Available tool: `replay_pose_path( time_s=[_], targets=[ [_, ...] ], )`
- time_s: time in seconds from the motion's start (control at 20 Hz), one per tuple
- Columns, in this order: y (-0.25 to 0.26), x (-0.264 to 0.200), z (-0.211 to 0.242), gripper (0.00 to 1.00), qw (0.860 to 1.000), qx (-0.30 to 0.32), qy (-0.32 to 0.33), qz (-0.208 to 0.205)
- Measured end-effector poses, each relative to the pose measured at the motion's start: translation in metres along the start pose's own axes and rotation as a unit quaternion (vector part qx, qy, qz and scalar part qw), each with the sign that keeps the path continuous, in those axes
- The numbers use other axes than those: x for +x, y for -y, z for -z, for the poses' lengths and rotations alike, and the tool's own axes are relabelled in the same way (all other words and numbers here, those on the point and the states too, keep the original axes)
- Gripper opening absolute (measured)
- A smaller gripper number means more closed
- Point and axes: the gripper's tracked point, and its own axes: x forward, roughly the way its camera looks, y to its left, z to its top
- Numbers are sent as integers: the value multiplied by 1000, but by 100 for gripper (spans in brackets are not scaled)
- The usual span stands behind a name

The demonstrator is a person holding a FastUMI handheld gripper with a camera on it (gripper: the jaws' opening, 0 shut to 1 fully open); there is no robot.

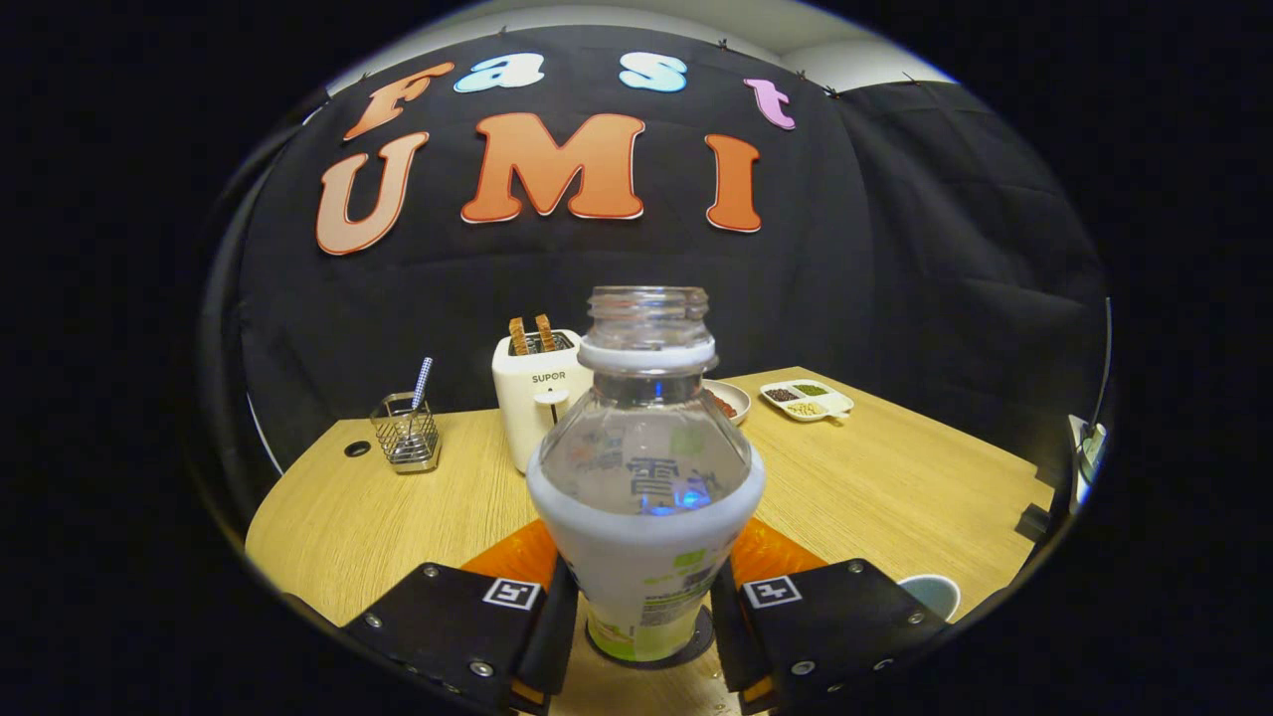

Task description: Take the bottle from table, then pour the juice into the cup, finally place the bottle on the coaster

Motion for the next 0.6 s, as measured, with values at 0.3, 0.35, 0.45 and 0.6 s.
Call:
replay_pose_path(
  time_s=[0.3,0.35,0.45,0.6],
  targets=[
    [3,13,13,59,1000,-23,6,6],
    [3,14,15,59,1000,-26,5,6],
    [1,16,18,62,1000,-27,5,4],
    [-1,17,25,64,1000,-21,0,2]
  ],
)
